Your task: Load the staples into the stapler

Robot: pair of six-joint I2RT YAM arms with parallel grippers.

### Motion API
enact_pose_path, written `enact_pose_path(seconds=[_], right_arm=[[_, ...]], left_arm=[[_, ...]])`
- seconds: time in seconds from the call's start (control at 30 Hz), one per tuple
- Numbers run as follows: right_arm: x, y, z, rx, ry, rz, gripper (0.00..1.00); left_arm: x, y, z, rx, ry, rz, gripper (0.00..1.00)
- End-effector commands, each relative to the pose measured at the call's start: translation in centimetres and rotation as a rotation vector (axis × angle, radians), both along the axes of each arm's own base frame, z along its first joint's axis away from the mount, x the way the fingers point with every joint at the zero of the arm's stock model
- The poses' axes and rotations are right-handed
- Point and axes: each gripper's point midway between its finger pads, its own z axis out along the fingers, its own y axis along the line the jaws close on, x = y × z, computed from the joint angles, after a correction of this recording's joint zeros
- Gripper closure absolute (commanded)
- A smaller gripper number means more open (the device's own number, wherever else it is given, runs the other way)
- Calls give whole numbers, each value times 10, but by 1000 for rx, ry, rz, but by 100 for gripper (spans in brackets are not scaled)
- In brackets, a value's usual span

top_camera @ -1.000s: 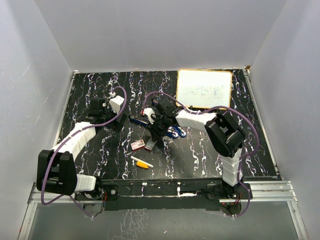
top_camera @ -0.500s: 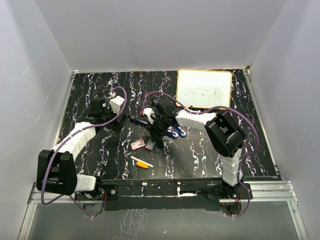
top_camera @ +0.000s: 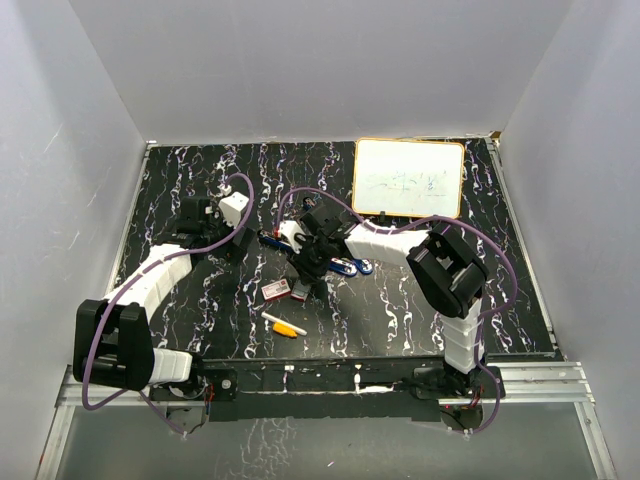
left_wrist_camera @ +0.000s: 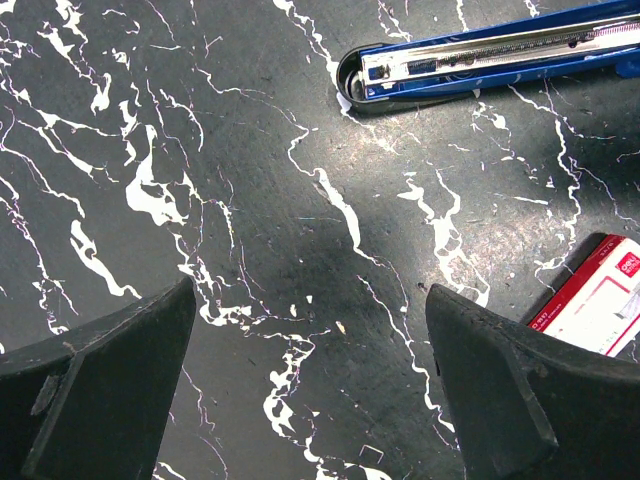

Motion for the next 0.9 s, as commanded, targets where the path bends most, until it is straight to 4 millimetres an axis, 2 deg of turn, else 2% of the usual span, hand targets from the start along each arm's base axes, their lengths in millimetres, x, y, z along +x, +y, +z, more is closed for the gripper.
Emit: enact_pose_path(seconds=[0.0,0.43,0.67,0.87], right_arm=[[21,11,28,34,-130,-7,70],[21,17,35,40,-115,2,86],[19,24,49,73,-100,20,87],[8,25,57,100,-67,63,87]], left_arm=[[-5,-3,9,-16,-17,-20,3],[-6,-3,10,-14,-16,-25,3],[-5,-4,11,-18,-17,-28,3],[-4,-4,12,-21,-19,-26,3]])
